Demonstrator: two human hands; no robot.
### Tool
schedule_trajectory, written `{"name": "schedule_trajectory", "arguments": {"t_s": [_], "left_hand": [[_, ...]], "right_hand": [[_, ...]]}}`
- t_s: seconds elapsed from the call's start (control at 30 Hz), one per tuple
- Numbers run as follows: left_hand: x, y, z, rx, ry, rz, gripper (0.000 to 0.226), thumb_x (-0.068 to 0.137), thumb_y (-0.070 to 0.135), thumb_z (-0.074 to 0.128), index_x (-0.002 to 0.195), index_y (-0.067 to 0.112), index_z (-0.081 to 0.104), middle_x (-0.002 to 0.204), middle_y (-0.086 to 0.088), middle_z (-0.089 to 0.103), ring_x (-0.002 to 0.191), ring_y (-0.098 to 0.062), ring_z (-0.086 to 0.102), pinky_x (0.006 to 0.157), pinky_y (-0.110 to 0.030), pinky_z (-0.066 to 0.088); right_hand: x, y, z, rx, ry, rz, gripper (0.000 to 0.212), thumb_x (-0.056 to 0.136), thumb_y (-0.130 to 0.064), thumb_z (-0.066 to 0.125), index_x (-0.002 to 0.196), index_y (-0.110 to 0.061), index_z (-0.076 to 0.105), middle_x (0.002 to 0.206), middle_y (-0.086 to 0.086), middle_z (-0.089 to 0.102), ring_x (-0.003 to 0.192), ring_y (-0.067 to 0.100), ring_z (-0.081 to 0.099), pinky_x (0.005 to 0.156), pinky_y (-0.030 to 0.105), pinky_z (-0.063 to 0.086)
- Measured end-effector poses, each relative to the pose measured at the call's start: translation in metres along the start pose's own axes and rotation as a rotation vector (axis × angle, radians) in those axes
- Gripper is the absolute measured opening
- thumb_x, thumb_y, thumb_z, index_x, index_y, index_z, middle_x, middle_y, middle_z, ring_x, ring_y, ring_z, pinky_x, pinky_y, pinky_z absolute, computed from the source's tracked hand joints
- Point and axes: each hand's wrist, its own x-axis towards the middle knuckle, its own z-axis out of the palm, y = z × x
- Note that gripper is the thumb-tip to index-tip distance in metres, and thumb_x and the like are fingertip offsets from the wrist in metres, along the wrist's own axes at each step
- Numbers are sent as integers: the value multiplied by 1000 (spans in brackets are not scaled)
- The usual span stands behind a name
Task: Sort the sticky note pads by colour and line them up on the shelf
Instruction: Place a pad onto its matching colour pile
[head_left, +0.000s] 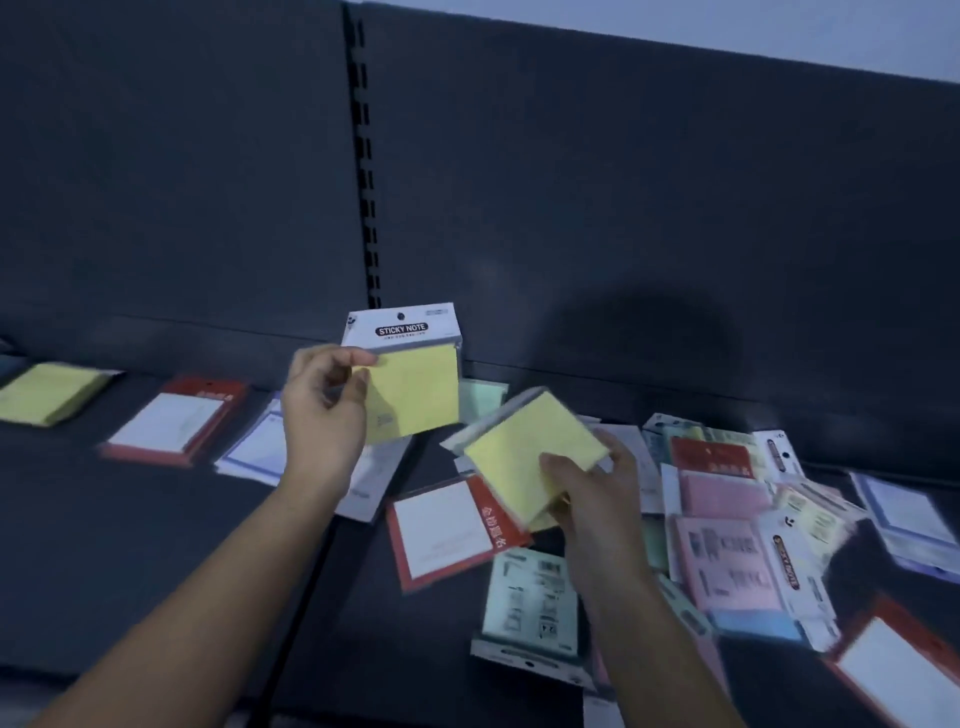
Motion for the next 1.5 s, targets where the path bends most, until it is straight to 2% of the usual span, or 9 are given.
{"name": "schedule_trajectory", "arguments": {"t_s": [0.1,0.23,0.37,0.43,0.5,0.63,0.77,0.97,1.5], "left_hand": [[-2,0,-28,-155,96,-311,29,92,-1,49,81,21,65,91,-4,62,80,-17,59,68,-25,51],[1,-2,-74,-371,88,-693,17,94,-1,45,95,3,61,82,-7,64,63,-17,62,49,-23,52],[4,-16,-128,-526,185,-813,14,94,-1,46,99,0,60,90,-8,65,66,-13,61,51,-21,53],[6,-22,-158,-578,208,-825,19,93,-1,48,108,-2,59,73,-6,68,56,-11,64,48,-19,53],[10,-28,-189,-593,195,-819,23,93,0,48,113,-5,57,82,-10,68,58,-12,65,51,-19,55],[18,-33,-258,-537,184,-781,10,88,3,56,96,3,62,82,-6,62,54,-10,62,47,-17,50],[34,-40,-328,-517,271,-745,19,84,0,61,101,8,63,80,1,65,52,-7,64,42,-15,46],[51,-63,-401,-444,157,-717,27,85,1,60,107,16,64,91,3,69,62,-9,66,47,-17,49],[132,-106,-384,-279,88,-657,29,91,-1,53,118,6,53,101,-8,69,80,-21,66,67,-30,50]], "right_hand": [[-8,3,20,89,-63,93,25,84,-4,64,101,-19,53,94,3,65,76,13,66,53,27,54],[-20,15,52,77,-68,192,5,88,-14,63,89,-13,58,85,2,67,74,14,63,51,25,50],[-37,33,90,147,-31,352,4,89,-16,61,90,-12,62,92,2,65,83,16,61,61,29,49],[-49,44,113,227,-34,447,6,90,-15,61,86,-11,59,90,5,64,78,15,61,68,33,50],[-62,57,139,261,-31,510,9,90,-14,61,83,-10,57,87,7,63,76,17,61,74,35,50],[-93,93,199,137,-55,542,14,90,-18,61,79,-12,56,81,5,62,71,15,58,59,27,47],[-125,128,254,139,-124,560,11,88,-9,61,78,-7,56,77,8,62,68,16,59,43,20,51],[-159,169,320,67,-244,454,12,87,-12,63,98,-9,67,95,8,69,88,19,65,60,26,51],[-116,181,398,-99,-378,171,44,88,7,43,106,-30,57,100,-1,66,87,15,62,67,34,53]]}}
